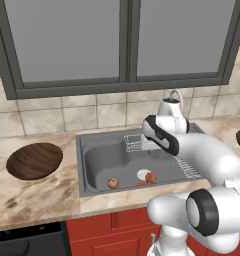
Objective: Pick the onions from the sink and place them in one bowl. Place the peach in the other bowl. Then turn off the sink faucet.
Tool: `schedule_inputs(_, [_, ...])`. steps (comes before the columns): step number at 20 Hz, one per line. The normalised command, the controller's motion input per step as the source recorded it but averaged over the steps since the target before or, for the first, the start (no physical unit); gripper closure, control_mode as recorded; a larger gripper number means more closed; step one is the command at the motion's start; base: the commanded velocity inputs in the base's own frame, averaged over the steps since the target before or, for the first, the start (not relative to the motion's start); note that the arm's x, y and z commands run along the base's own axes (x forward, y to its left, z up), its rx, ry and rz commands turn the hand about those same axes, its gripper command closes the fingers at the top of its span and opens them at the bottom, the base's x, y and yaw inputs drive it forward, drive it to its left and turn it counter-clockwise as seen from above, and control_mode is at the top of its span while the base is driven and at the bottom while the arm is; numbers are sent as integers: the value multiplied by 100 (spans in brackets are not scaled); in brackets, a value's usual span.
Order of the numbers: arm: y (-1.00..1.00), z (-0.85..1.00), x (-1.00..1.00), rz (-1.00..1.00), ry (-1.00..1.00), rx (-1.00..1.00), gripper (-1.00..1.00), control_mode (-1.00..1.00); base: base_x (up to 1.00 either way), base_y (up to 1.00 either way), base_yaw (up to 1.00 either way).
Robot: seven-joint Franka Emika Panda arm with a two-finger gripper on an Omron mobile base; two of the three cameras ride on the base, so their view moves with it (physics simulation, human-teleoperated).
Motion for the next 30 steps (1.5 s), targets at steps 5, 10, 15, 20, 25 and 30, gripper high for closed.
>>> schedule_inputs(5, [-4,-25,0,0,0,0,-100,-100,0,0,0])
schedule_inputs(10, [-2,-30,0,0,0,0,-100,-100,0,0,0])
schedule_inputs(15, [0,-27,0,0,0,0,-100,-100,0,0,0])
schedule_inputs(20, [0,-22,1,0,0,0,-100,-100,0,0,0])
schedule_inputs(25, [0,-21,1,0,0,-1,-100,-100,0,0,0])
schedule_inputs(30, [-2,-20,0,0,0,-2,-100,-100,0,0,0])
